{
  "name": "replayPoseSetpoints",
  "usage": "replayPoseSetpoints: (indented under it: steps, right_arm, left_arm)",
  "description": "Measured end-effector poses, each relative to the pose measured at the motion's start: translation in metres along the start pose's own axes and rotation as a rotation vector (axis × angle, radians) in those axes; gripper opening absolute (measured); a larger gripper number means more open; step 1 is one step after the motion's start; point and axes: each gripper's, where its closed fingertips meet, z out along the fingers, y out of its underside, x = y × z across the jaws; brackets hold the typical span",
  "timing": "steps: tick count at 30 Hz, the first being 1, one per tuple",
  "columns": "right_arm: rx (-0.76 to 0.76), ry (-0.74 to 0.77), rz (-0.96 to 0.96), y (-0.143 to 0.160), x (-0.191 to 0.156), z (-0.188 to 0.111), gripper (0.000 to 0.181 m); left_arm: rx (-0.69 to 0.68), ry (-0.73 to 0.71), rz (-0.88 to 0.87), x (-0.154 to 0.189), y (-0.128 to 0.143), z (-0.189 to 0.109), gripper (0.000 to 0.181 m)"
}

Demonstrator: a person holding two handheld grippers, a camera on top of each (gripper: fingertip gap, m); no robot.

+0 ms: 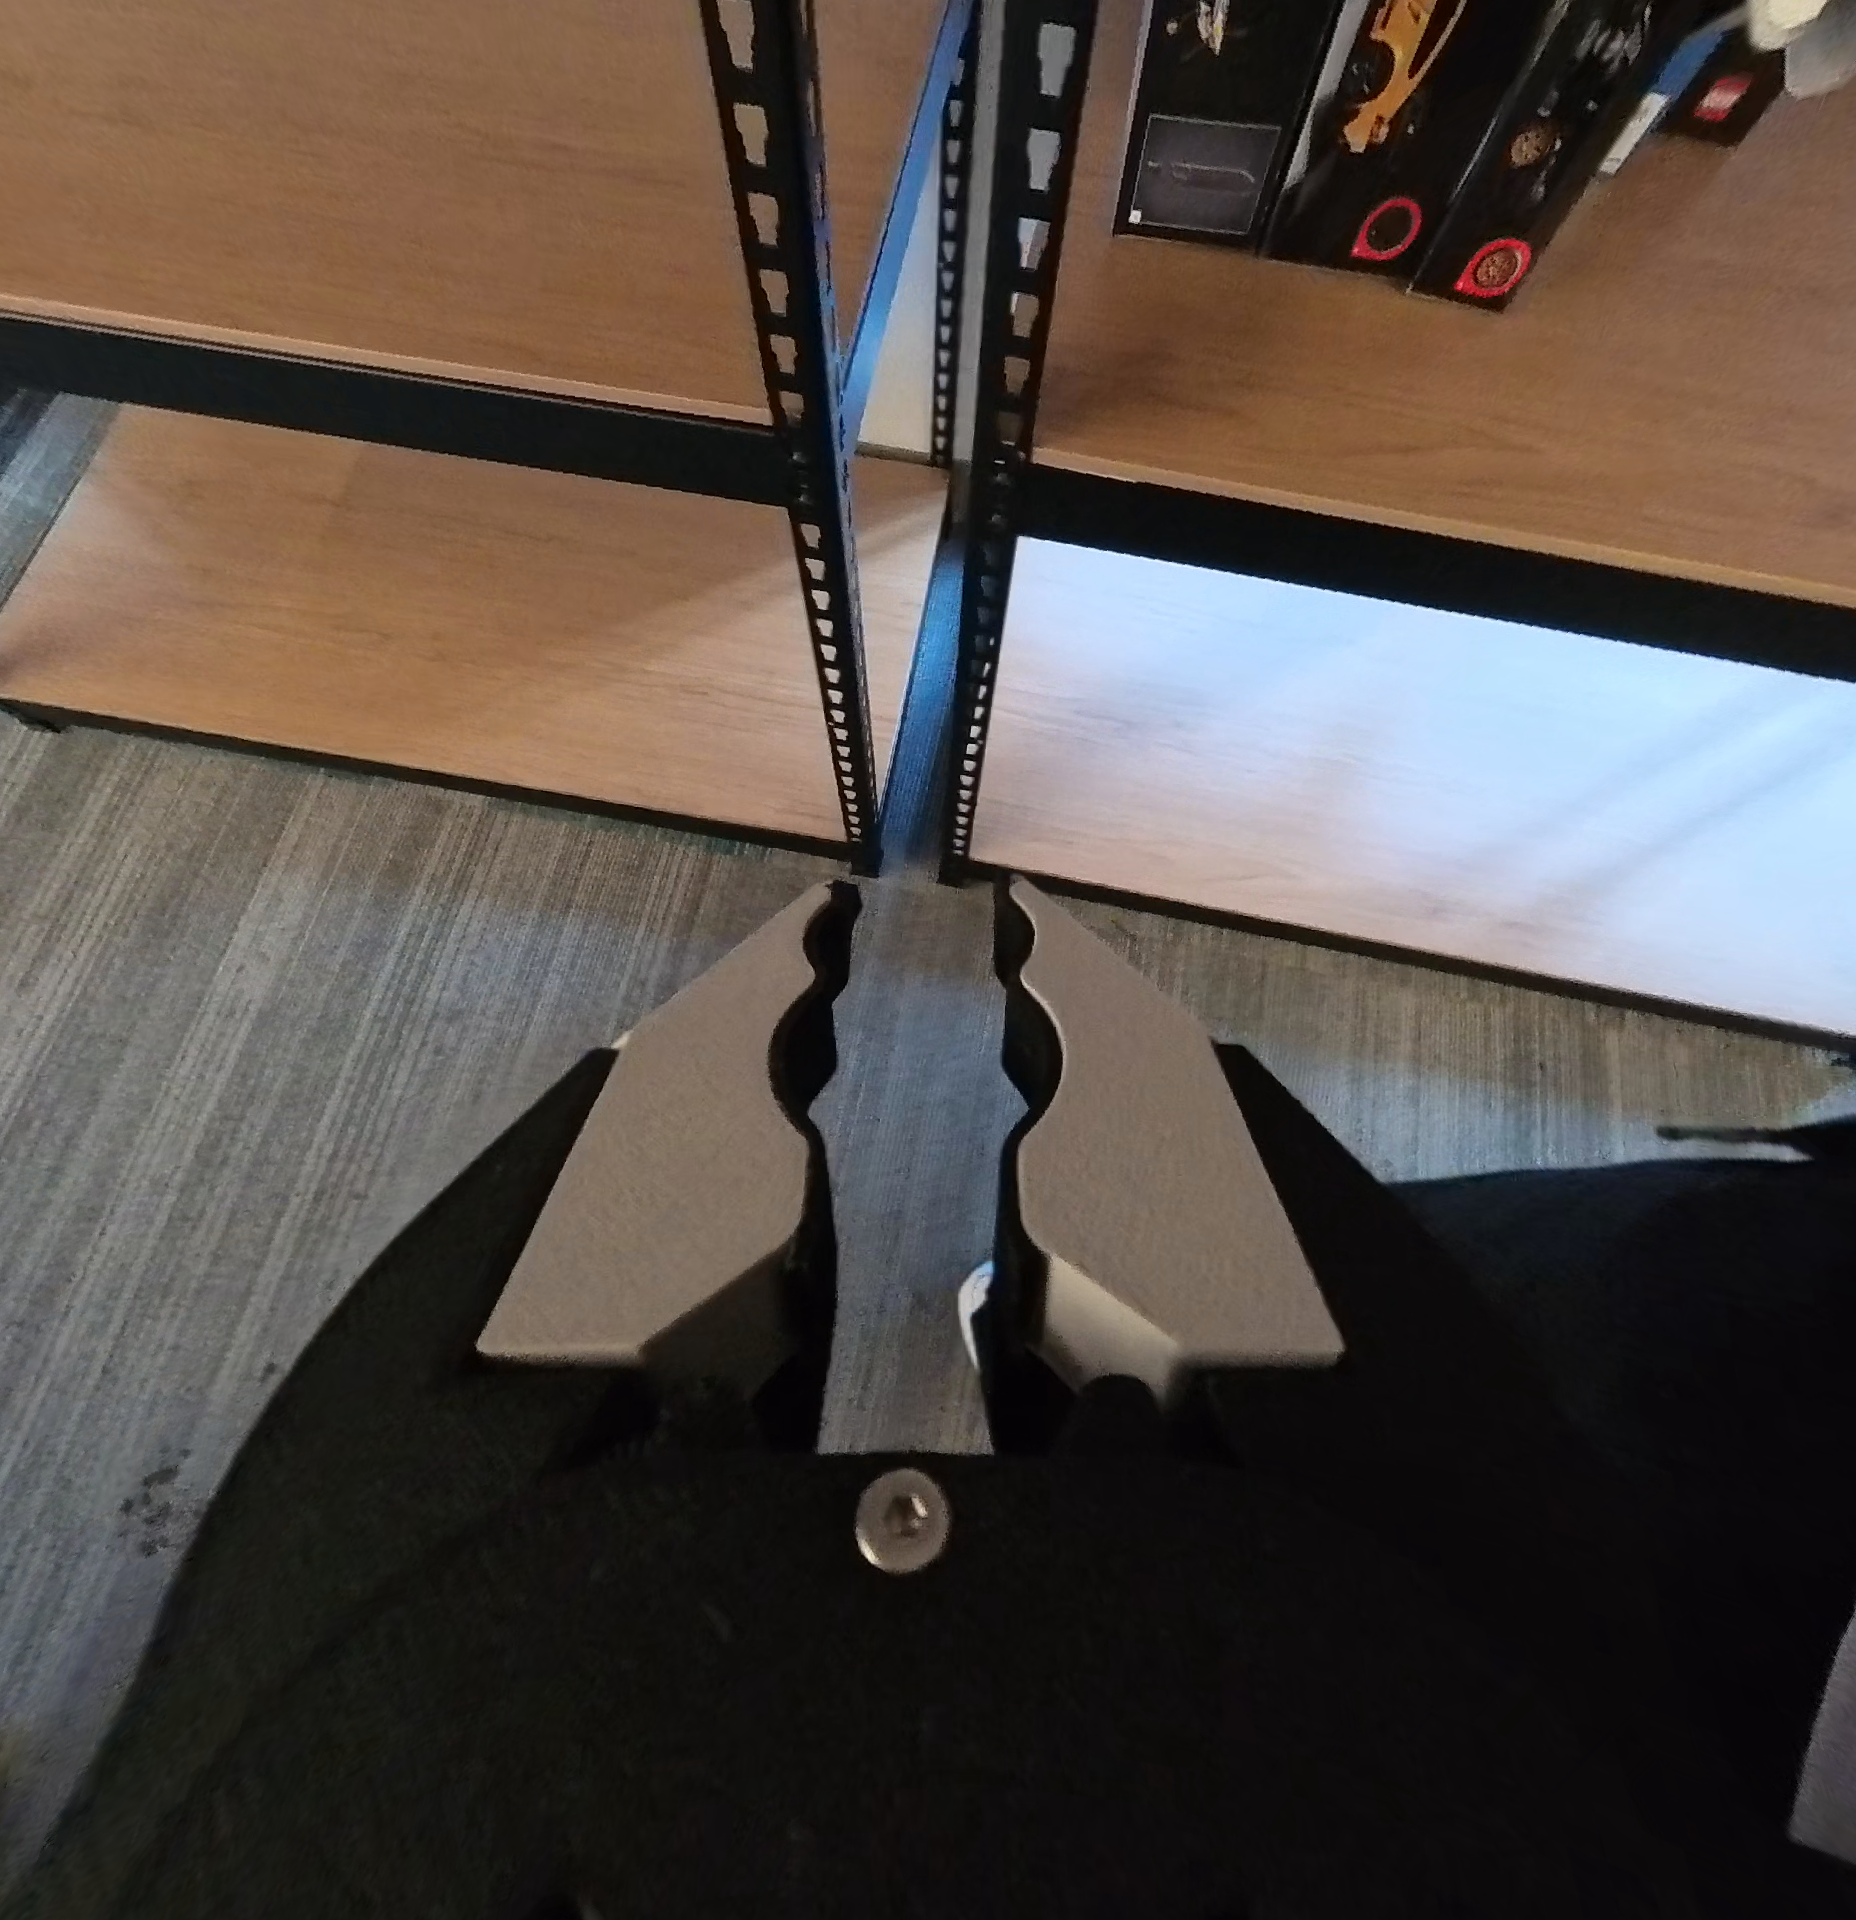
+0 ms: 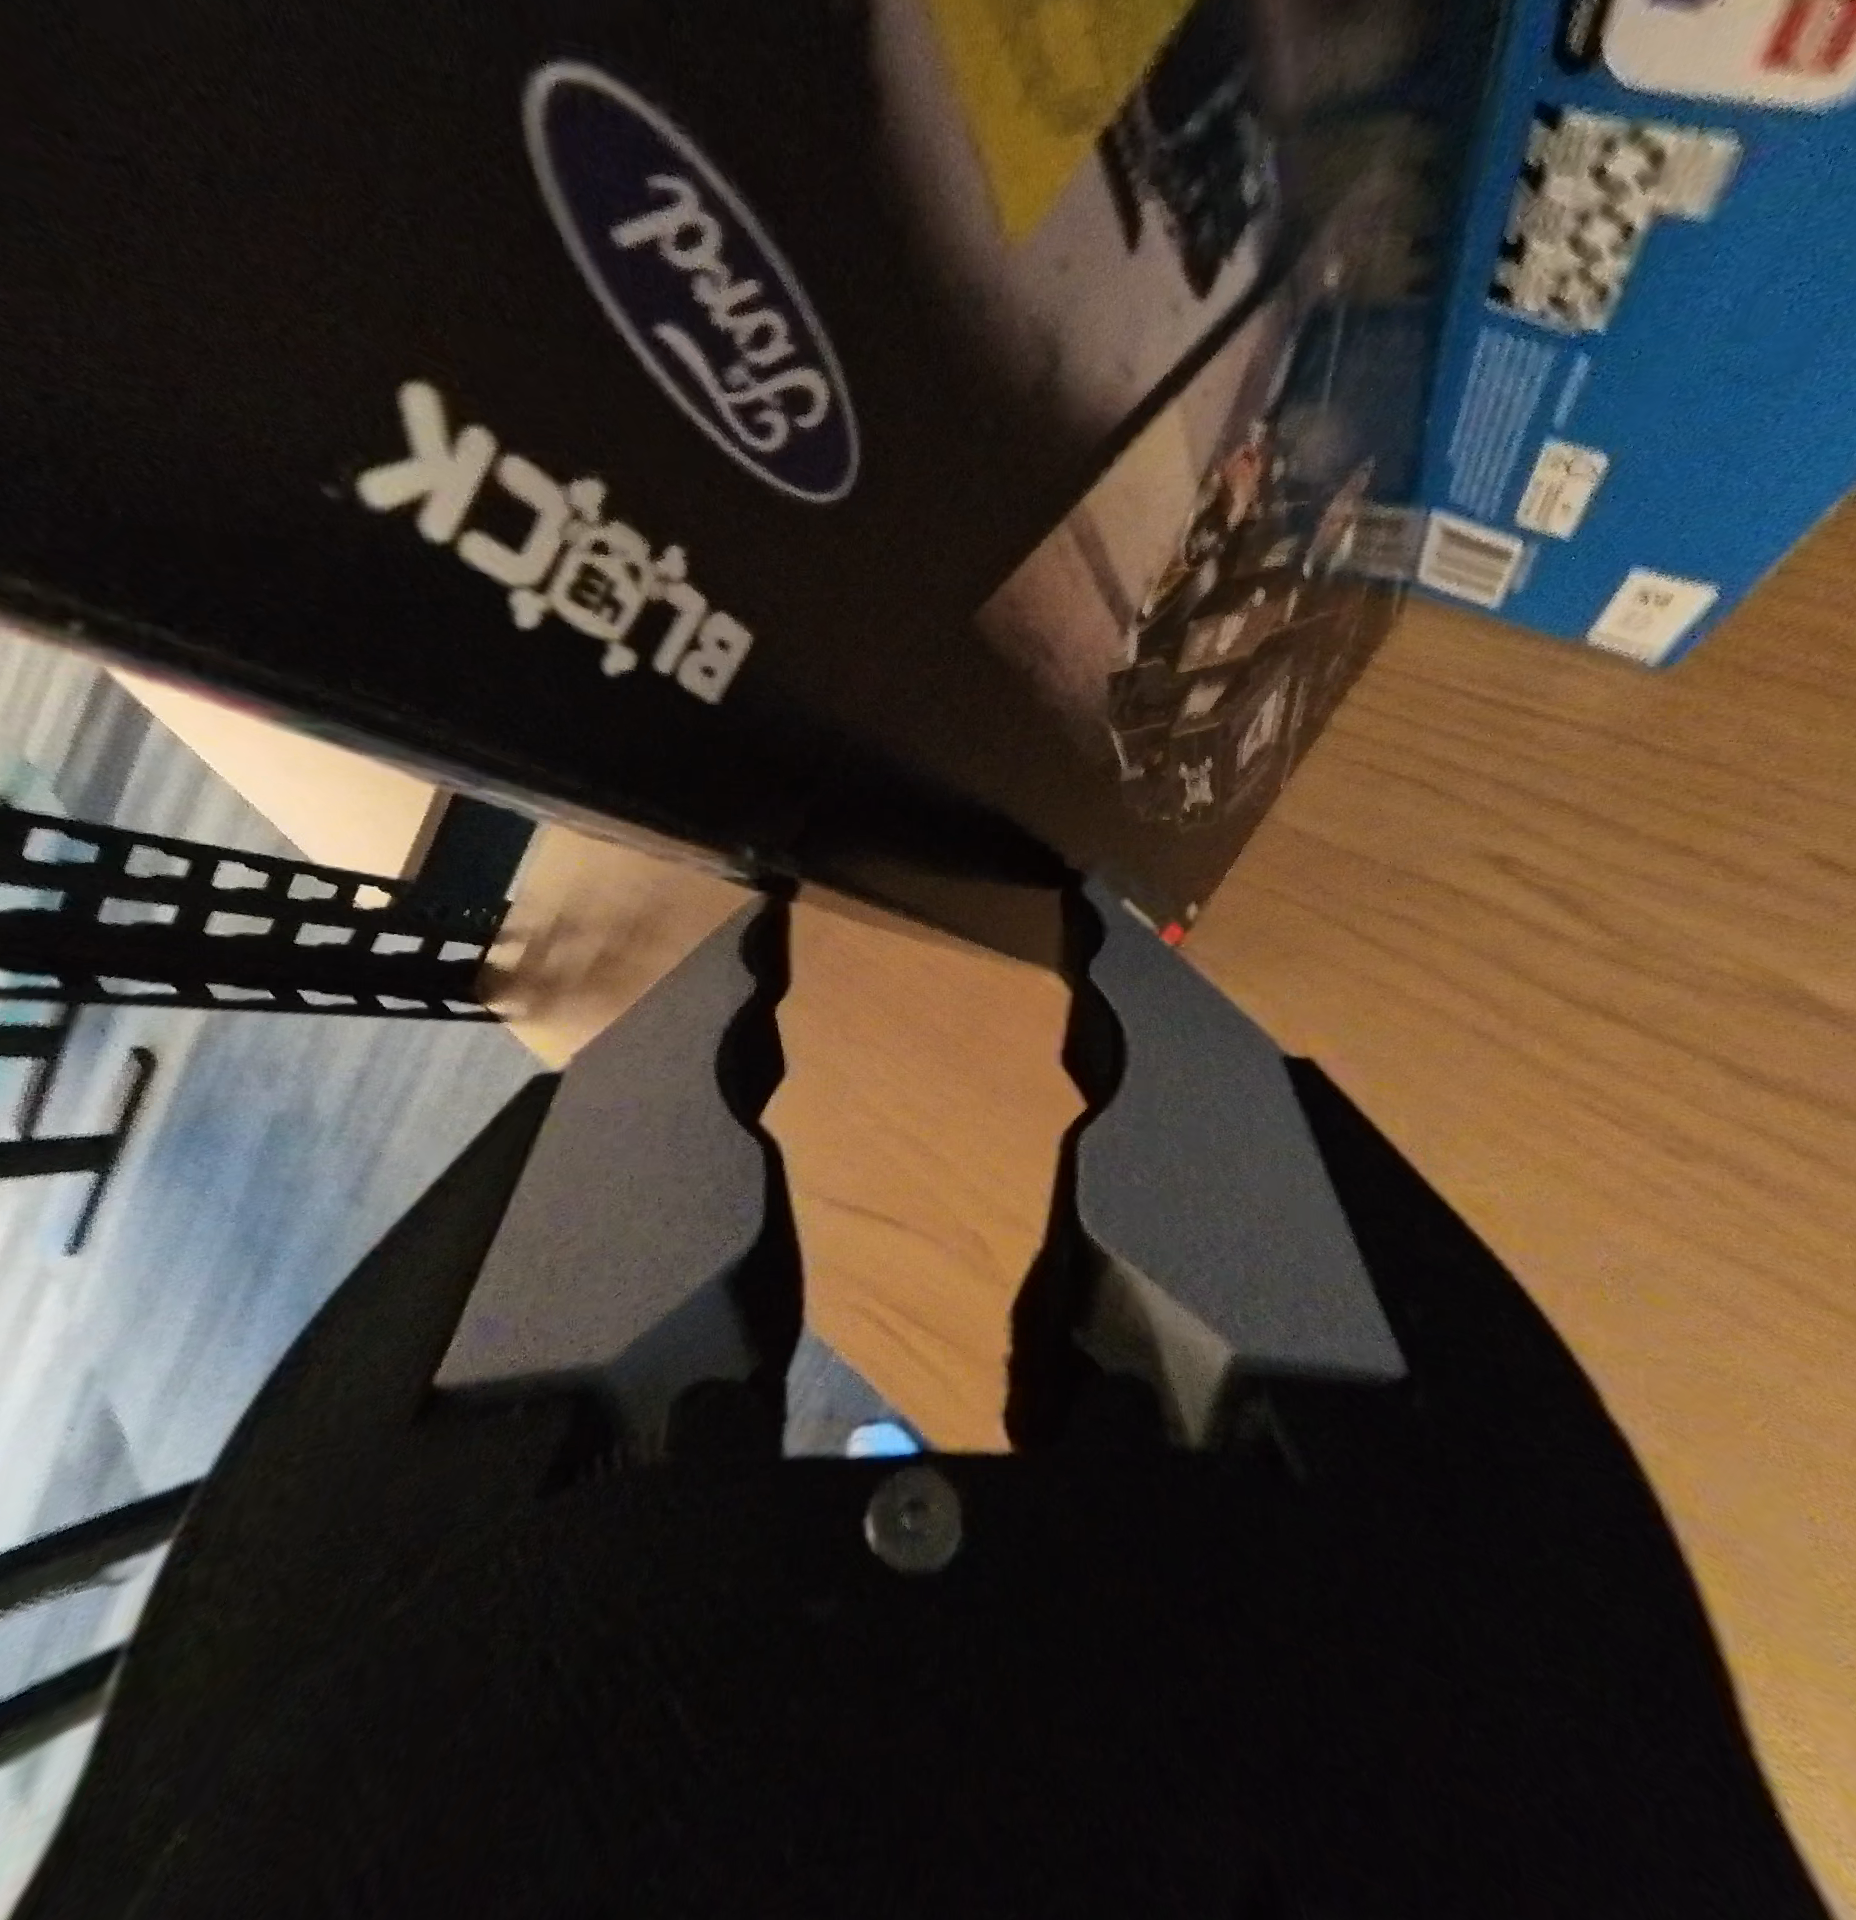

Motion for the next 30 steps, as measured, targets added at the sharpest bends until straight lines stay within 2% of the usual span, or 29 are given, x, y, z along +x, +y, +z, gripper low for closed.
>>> replayPoseSetpoints:
  steps: [1,2,6,10,12,14,17,20,22,23,26,29,30]
  right_arm:
    - [-0.016,0.005,0.038,0.005,0.001,-0.004,0.04]
    - [-0.021,0.001,0.073,0.012,0.001,-0.009,0.037]
    - [0.036,-0.011,0.097,0.052,-0.008,-0.038,0.038]
    - [0.098,-0.048,0.018,0.125,-0.04,-0.078,0.035]
    - [0.122,-0.059,-0.083,0.163,-0.063,-0.101,0.035]
    - [0.193,-0.061,-0.2,0.184,-0.086,-0.131,0.029]
    - [0.352,-0.069,-0.386,0.182,-0.123,-0.188,0.017]
    - [0.401,-0.067,-0.519,0.162,-0.148,-0.242,0.007]
    - [0.46,-0.07,-0.546,0.139,-0.158,-0.278,0.008]
    - [0.511,-0.089,-0.557,0.126,-0.166,-0.296,0.016]
    - [0.669,-0.143,-0.546,0.091,-0.187,-0.347,0.074]
    - [0.671,-0.335,-0.601,0.083,-0.224,-0.381,0.076]
    - [0.648,-0.378,-0.62,0.079,-0.235,-0.392,0.072]
  left_arm:
    - [0.001,0.004,0.012,-0.004,-0.001,-0.001,0.025]
    - [0.005,0.009,0.021,-0.008,-0.002,-0.003,0.025]
    - [0.064,0.045,0.032,-0.022,-0.014,-0.012,0.026]
    - [0.135,0.097,0.013,-0.037,-0.024,-0.016,0.028]
    - [0.184,0.134,0.021,-0.041,-0.033,-0.016,0.03]
    - [0.243,0.167,0.057,-0.041,-0.047,-0.015,0.031]
    - [0.335,0.201,0.129,-0.032,-0.087,-0.013,0.033]
    - [0.435,0.244,0.225,-0.008,-0.145,-0.012,0.044]
    - [0.505,0.256,0.28,0.013,-0.191,-0.014,0.054]
    - [0.539,0.268,0.309,0.026,-0.214,-0.016,0.06]
    - [0.646,0.275,0.405,0.065,-0.284,-0.029,0.069]
    - [0.712,0.281,0.431,0.099,-0.342,-0.042,0.071]
    - [0.719,0.299,0.407,0.109,-0.359,-0.045,0.071]
